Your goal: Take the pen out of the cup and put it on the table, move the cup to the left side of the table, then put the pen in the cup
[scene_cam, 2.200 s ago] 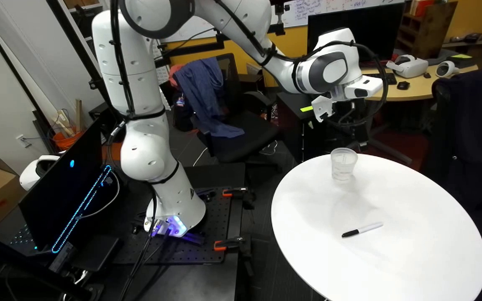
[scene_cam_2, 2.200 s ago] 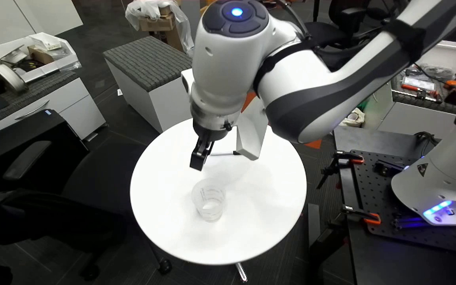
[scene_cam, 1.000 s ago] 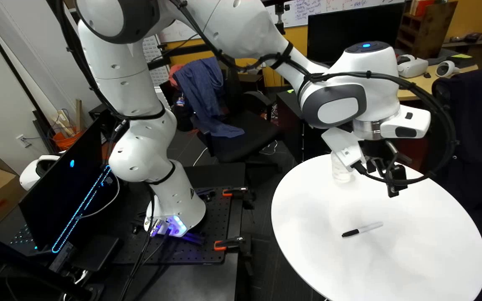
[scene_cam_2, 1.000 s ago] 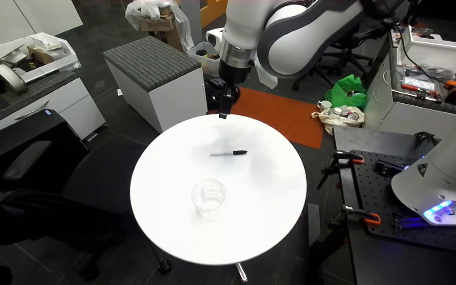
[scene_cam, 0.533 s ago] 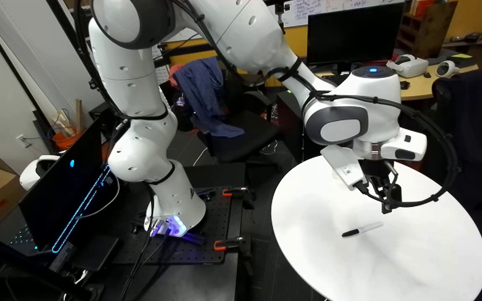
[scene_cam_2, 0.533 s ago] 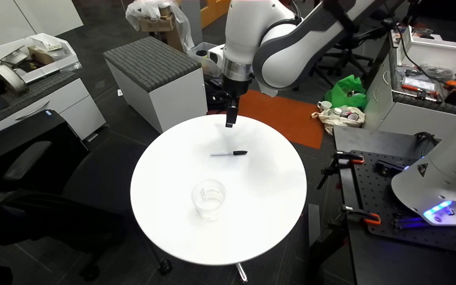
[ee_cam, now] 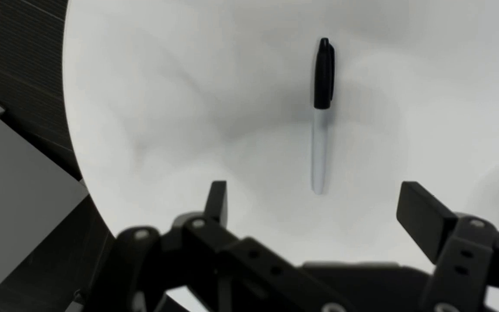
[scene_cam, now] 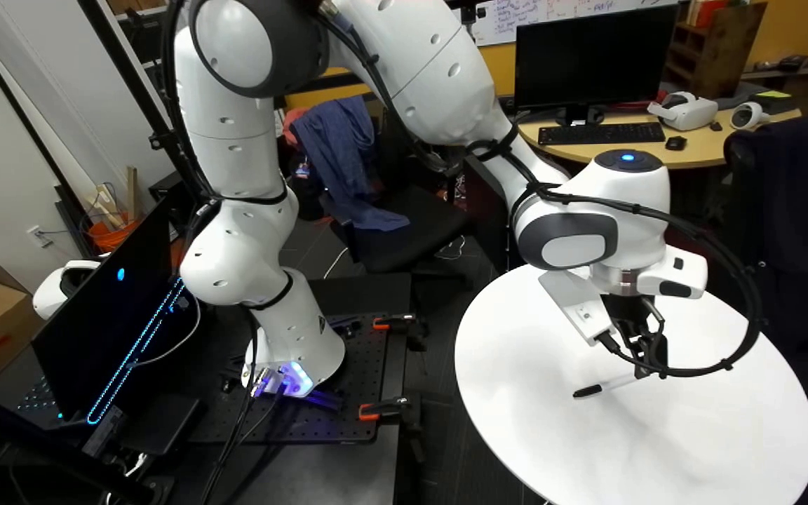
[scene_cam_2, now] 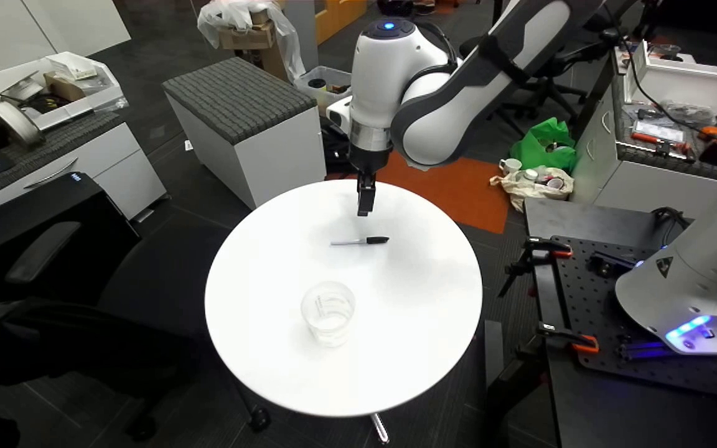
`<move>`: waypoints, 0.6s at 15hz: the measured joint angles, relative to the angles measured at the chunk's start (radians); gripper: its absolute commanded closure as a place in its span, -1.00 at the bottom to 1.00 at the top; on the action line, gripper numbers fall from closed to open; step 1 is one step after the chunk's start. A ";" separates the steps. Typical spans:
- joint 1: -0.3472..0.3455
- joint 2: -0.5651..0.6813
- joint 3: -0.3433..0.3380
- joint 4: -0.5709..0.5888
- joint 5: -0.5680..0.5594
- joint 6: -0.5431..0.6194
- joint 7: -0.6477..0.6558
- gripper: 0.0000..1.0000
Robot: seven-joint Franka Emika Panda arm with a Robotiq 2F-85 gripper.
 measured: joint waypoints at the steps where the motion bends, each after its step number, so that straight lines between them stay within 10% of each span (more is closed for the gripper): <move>1: -0.001 0.011 0.000 0.001 -0.001 0.011 0.000 -1.00; 9: -0.009 0.079 0.000 0.012 -0.001 0.045 0.000 -1.00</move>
